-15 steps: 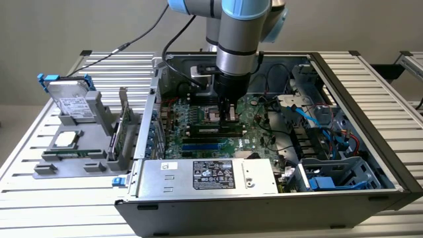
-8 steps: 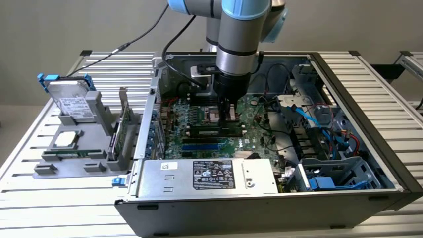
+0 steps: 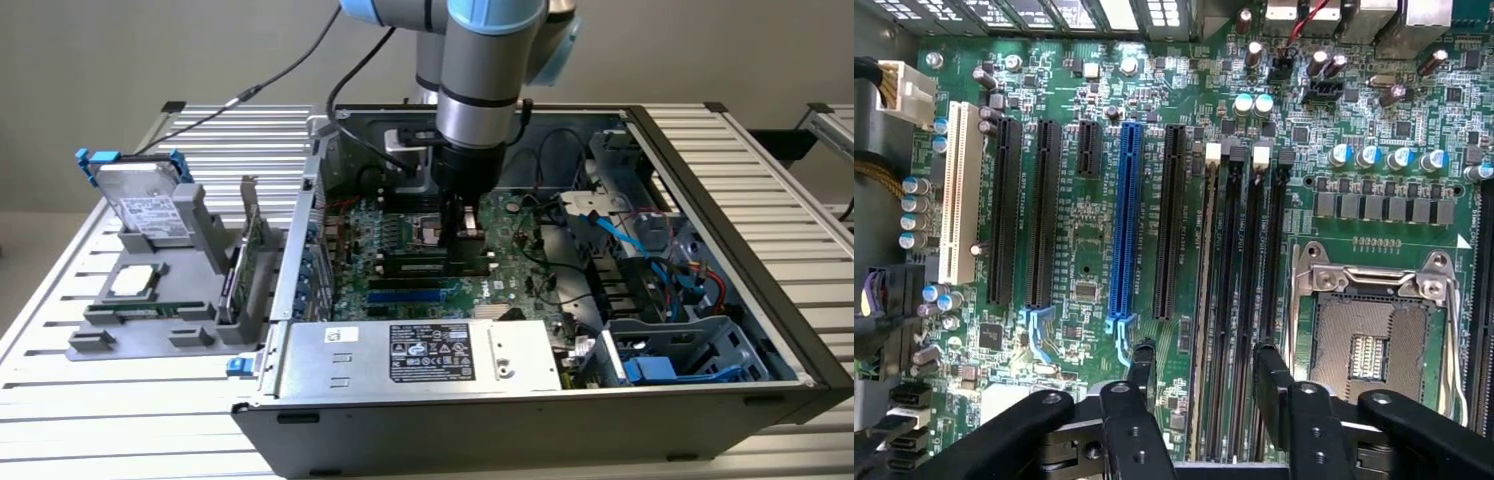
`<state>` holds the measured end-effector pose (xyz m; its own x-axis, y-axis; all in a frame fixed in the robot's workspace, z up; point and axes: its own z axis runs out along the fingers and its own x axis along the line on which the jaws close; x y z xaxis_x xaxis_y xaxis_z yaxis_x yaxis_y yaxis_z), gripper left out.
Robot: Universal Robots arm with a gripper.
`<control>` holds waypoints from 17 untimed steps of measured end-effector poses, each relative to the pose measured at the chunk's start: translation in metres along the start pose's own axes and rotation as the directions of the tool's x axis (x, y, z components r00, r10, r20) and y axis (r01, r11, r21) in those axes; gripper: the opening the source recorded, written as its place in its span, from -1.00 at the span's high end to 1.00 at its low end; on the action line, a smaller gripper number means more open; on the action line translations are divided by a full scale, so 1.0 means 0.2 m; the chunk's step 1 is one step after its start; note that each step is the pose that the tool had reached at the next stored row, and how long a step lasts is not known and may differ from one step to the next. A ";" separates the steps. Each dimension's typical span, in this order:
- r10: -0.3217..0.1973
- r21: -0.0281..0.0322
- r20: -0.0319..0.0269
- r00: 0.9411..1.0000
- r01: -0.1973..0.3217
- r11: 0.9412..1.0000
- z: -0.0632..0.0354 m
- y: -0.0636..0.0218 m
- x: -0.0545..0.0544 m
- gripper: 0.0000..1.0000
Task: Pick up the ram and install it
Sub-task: 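Insert the ram into the slot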
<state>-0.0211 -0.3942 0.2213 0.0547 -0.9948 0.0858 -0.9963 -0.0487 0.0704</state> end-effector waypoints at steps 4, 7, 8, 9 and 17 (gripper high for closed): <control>0.000 0.000 0.000 1.000 0.000 1.000 -0.048 0.004 -0.02 -0.04; 0.000 0.000 0.000 1.000 0.000 1.000 -0.082 0.015 -0.04 -0.04; 0.000 0.000 0.000 1.000 0.000 1.000 -0.084 0.016 -0.04 -0.04; 0.000 0.000 0.000 1.000 0.000 1.000 -0.083 0.016 -0.04 -0.04; 0.000 0.000 0.000 1.000 0.000 1.000 -0.084 0.018 -0.04 0.51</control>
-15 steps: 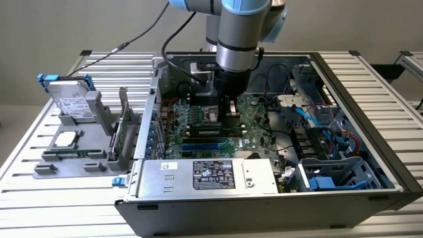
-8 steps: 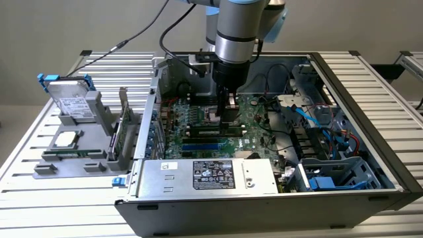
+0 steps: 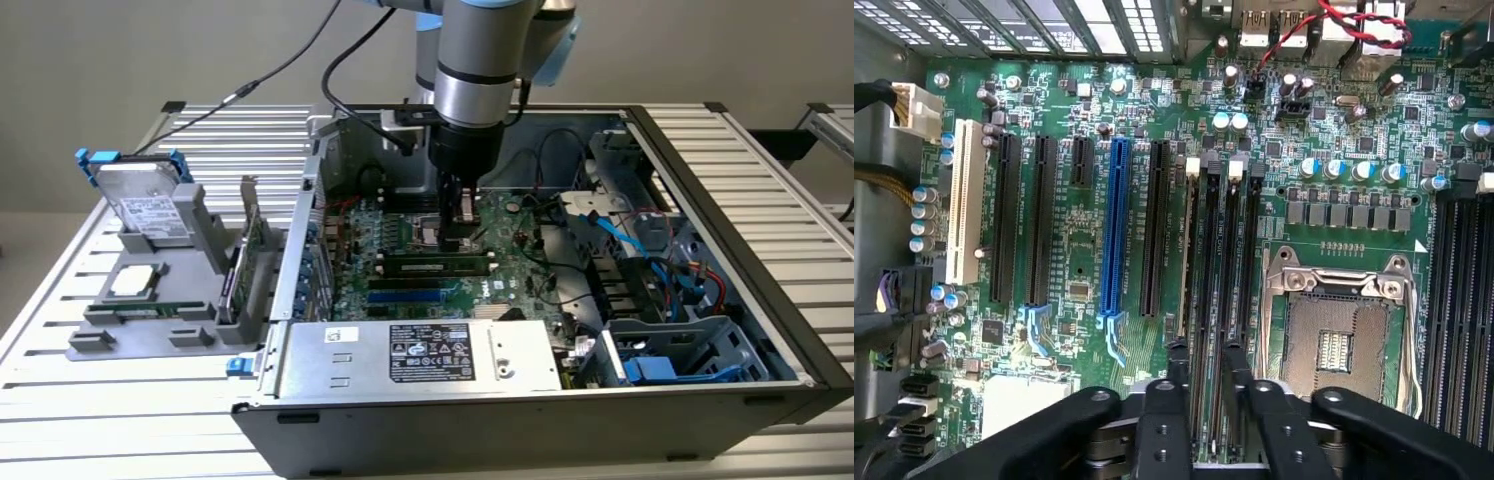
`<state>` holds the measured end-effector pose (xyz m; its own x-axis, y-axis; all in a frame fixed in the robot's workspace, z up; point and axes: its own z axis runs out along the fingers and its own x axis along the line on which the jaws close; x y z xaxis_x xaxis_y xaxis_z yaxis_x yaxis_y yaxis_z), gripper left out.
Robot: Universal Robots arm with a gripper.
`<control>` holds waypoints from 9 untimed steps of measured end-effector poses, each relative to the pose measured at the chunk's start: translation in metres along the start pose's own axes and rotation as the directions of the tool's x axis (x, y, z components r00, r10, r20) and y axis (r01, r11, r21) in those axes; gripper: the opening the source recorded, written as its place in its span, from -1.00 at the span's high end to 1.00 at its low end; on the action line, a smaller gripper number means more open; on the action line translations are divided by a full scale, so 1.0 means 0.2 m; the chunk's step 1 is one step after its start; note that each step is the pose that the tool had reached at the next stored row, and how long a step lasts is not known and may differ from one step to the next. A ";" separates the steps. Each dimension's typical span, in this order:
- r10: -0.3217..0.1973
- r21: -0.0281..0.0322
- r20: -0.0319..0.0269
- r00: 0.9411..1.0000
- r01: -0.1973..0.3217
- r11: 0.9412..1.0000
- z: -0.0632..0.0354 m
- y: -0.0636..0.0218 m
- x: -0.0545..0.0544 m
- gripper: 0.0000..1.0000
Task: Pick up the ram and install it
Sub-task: 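Insert the ram into the slot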
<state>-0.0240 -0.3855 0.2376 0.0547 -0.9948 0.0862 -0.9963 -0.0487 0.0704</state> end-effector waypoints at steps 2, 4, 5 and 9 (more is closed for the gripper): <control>0.000 0.000 0.000 1.000 0.000 1.000 0.000 0.000 0.00 0.63; 0.000 0.000 0.000 1.000 0.000 1.000 0.000 0.001 0.00 0.80; 0.000 0.000 0.000 1.000 0.000 1.000 0.000 0.001 0.00 0.80; 0.000 0.000 0.000 1.000 0.000 1.000 0.000 0.001 0.00 0.80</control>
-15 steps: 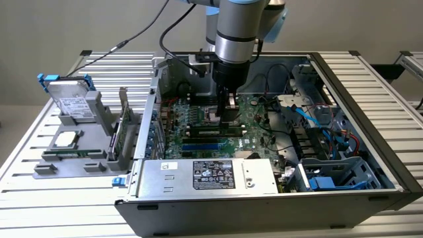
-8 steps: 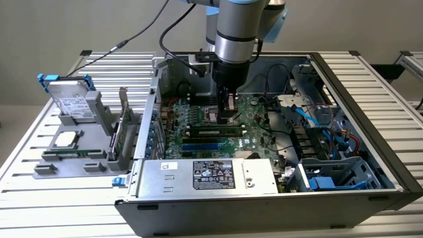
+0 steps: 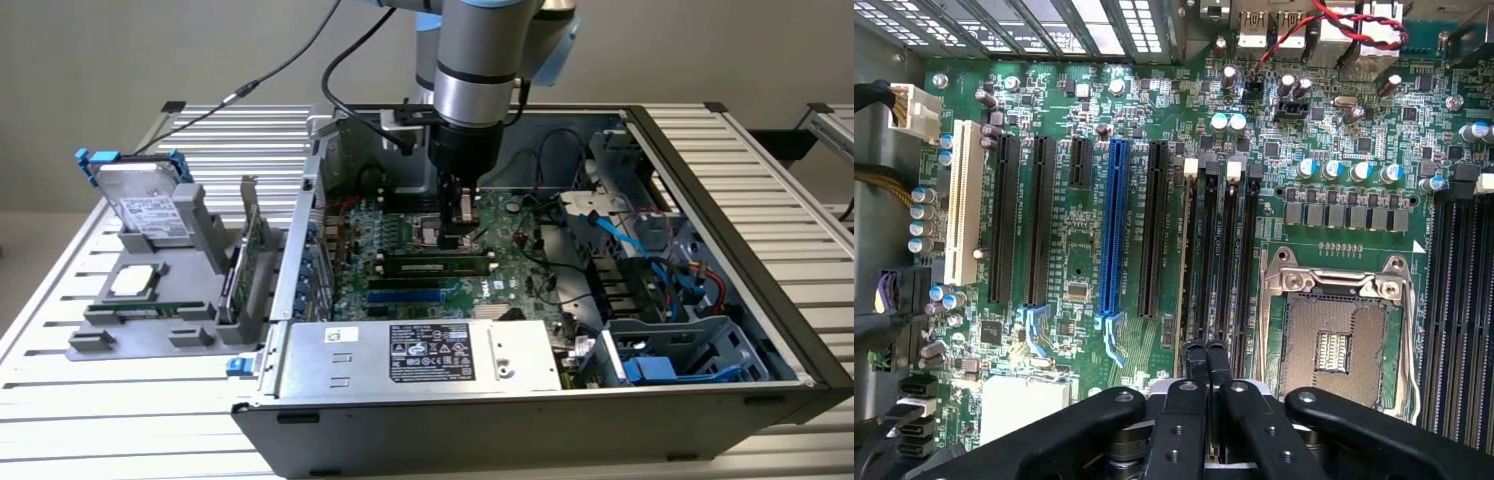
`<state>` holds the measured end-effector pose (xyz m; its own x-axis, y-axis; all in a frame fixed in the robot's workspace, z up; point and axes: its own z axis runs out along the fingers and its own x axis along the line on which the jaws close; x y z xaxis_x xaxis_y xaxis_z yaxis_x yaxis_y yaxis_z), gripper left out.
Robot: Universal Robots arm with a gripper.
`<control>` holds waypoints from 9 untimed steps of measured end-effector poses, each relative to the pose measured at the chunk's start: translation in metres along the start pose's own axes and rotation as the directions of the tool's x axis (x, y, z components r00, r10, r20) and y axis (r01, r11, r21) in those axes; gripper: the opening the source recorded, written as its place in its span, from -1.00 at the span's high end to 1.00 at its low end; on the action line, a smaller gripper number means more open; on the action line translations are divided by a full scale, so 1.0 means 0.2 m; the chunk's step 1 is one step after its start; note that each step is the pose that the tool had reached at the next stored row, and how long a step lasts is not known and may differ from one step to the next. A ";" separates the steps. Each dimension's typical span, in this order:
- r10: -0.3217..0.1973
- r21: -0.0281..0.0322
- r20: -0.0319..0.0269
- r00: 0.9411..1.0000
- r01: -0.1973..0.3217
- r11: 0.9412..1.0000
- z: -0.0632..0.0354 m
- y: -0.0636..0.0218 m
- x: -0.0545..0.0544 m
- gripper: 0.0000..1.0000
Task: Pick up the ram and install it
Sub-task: 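Insert the ram into the slot, then press down the ram until it locks into place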
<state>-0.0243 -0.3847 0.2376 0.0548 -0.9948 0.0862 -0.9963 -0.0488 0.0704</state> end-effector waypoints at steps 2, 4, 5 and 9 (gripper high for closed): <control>0.000 0.000 0.000 1.000 0.000 1.000 0.000 0.000 0.00 0.80; 0.000 0.000 0.000 1.000 0.000 1.000 0.000 0.000 0.00 0.80; 0.000 0.000 0.000 1.000 0.000 1.000 0.000 0.000 0.00 0.80; 0.000 0.000 0.000 1.000 0.000 1.000 0.000 0.000 0.00 0.80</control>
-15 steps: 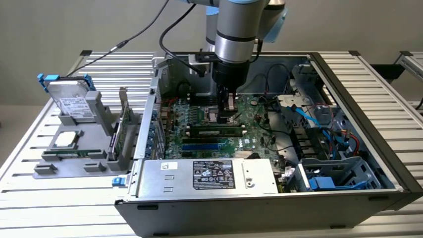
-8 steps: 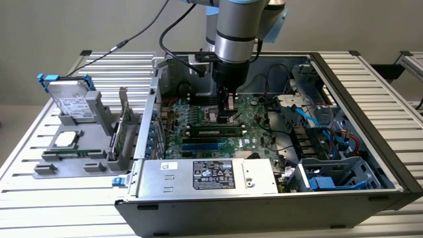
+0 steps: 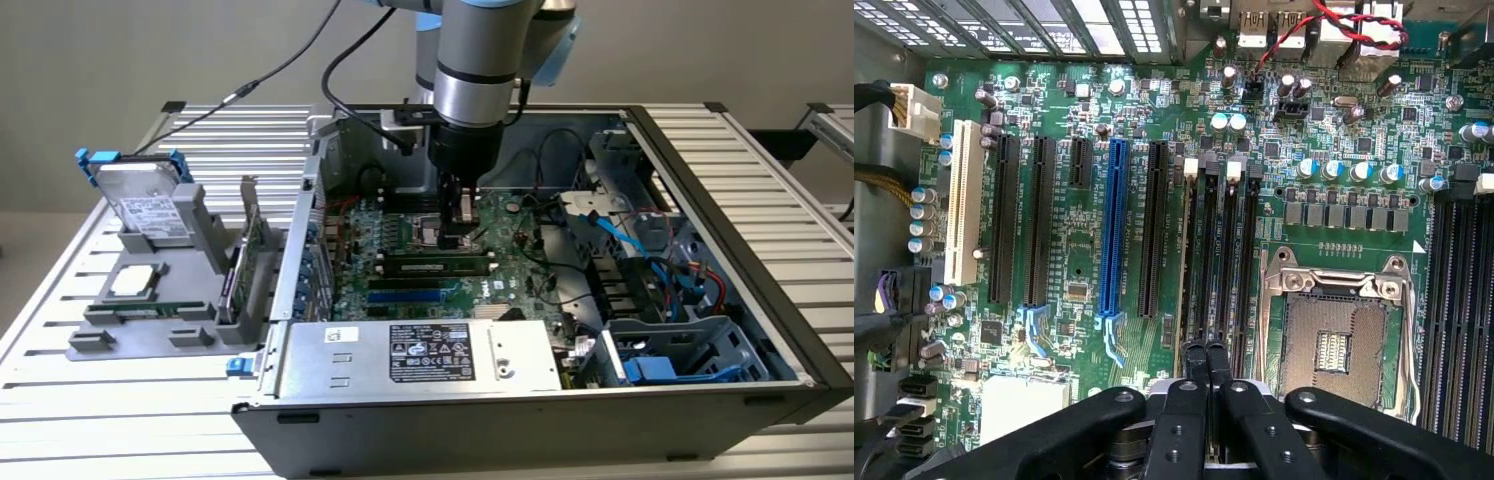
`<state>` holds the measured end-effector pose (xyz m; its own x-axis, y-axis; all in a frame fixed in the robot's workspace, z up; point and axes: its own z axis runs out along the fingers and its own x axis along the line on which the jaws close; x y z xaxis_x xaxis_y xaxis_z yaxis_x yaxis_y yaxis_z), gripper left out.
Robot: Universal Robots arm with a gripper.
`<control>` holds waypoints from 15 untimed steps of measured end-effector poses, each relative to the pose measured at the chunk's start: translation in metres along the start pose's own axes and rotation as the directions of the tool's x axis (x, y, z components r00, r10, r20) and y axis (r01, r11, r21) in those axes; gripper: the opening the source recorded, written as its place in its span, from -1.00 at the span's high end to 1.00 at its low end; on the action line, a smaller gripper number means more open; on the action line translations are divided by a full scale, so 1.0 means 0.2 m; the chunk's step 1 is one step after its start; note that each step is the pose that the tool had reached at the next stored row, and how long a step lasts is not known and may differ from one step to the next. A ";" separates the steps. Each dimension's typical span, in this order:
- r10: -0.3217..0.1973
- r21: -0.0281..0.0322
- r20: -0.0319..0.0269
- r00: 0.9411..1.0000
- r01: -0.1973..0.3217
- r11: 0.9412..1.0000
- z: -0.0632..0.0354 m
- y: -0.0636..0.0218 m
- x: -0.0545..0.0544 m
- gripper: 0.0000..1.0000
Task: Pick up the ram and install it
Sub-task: 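Press down the ram until it locks into place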
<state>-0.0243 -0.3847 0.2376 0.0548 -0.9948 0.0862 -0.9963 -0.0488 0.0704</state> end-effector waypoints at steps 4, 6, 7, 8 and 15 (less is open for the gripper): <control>0.000 0.000 0.000 1.000 0.000 1.000 0.000 -0.004 0.01 0.80; 0.000 0.000 0.000 1.000 0.000 1.000 0.000 -0.017 0.02 0.80; 0.000 0.000 0.000 1.000 0.000 1.000 0.001 -0.027 0.03 0.80; 0.000 0.000 0.000 1.000 0.000 1.000 0.001 -0.036 0.04 0.80; 0.001 0.000 0.000 1.000 -0.001 1.000 0.004 -0.126 0.06 0.80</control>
<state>0.0015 -0.3955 0.2360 0.0536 -0.9948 0.0862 -0.9964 -0.0476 0.0705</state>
